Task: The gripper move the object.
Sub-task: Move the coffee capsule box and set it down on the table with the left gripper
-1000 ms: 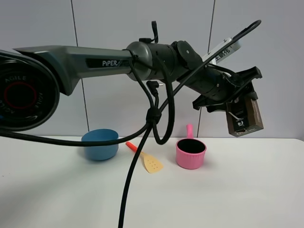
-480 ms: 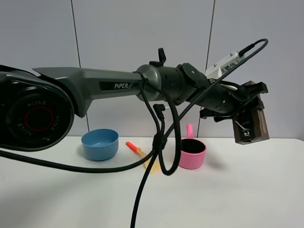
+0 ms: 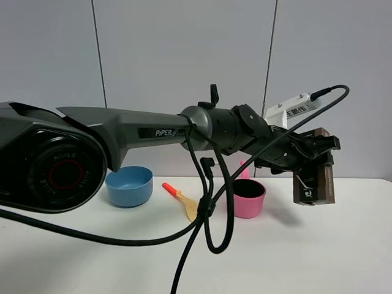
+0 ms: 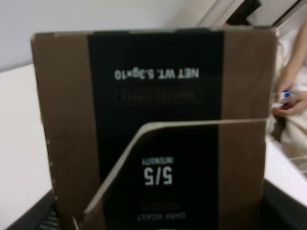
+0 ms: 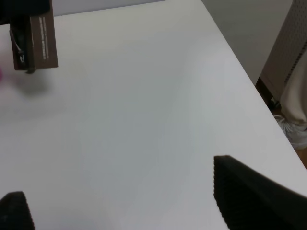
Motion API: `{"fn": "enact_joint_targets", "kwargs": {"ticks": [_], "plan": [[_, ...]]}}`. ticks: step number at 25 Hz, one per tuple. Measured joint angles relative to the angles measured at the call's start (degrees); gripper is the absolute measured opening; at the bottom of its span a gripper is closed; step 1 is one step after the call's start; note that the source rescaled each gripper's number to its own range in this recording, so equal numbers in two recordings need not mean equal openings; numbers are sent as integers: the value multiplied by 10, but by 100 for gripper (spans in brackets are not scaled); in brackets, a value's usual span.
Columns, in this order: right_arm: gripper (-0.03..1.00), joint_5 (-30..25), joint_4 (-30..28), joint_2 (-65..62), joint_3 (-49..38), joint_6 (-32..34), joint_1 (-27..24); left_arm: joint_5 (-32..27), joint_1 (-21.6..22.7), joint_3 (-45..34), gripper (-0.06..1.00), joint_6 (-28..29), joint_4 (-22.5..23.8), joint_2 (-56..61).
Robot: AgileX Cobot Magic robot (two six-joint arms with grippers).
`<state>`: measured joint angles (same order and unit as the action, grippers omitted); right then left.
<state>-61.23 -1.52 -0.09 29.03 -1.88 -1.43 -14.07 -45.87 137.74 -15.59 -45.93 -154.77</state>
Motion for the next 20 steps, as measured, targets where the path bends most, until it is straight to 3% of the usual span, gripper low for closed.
{"fn": "enact_joint_targets", "kwargs": {"ticks": [7, 20], "plan": [[100, 0, 0, 0, 0, 0, 0, 5, 16, 0, 0, 0, 26, -6], [100, 0, 0, 0, 0, 0, 0, 5, 15, 0, 0, 15, 10, -24]]}}
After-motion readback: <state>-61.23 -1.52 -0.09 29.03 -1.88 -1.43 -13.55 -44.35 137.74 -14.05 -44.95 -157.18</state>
